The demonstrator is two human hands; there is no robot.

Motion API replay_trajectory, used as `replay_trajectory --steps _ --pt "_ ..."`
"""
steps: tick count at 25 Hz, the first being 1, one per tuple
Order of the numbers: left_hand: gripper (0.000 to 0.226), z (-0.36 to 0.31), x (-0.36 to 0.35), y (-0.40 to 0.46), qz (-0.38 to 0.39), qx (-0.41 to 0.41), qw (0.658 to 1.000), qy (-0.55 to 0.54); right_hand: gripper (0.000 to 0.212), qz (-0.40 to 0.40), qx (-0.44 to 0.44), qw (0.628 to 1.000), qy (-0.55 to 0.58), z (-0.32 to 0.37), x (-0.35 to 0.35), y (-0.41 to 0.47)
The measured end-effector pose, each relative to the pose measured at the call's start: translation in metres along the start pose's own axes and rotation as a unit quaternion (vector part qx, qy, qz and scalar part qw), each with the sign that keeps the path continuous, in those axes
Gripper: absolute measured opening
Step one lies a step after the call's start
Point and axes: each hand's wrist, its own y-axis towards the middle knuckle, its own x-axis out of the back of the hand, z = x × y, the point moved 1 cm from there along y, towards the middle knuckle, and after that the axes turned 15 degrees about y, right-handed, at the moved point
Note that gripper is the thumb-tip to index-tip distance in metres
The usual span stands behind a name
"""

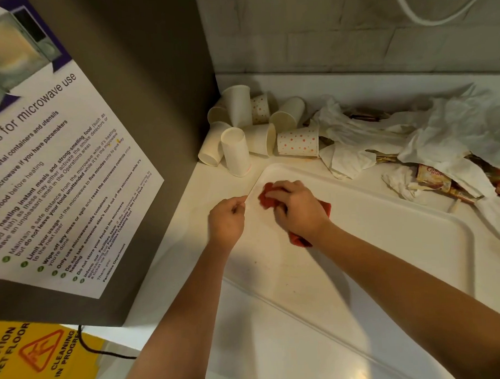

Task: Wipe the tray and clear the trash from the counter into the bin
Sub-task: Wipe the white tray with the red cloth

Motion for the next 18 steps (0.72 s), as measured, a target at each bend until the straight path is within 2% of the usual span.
replay_trajectory --steps 3,6,8,12,15,18 --pt "0.028 -0.003 -0.001 -0.002 -0.012 -0.025 0.999 0.02 0.035 -0.059 -0.116 0.99 -0.045 -0.009 0.012 0.014" --pt "0.027 -0.001 0.002 0.001 -0.019 -0.031 0.999 0.021 0.038 -0.025 -0.128 0.988 -0.087 -0.006 0.017 0.029" --pt "0.026 0.001 0.004 0.003 -0.014 -0.015 1.0 0.005 0.039 0.012 -0.121 0.991 -0.06 0.0 0.015 0.04" --pt "0.026 0.003 0.002 0.004 -0.013 -0.004 1.0 0.002 0.038 0.069 -0.043 0.996 0.03 0.013 0.001 0.03" --pt "0.027 0.001 0.004 0.007 0.002 -0.003 1.0 0.011 0.043 0.102 0.052 0.993 0.028 0.024 -0.014 -0.003" --pt "0.027 -0.002 0.018 -0.003 0.054 -0.016 0.998 -0.004 0.047 0.106 0.095 0.99 0.016 0.02 -0.015 -0.02"
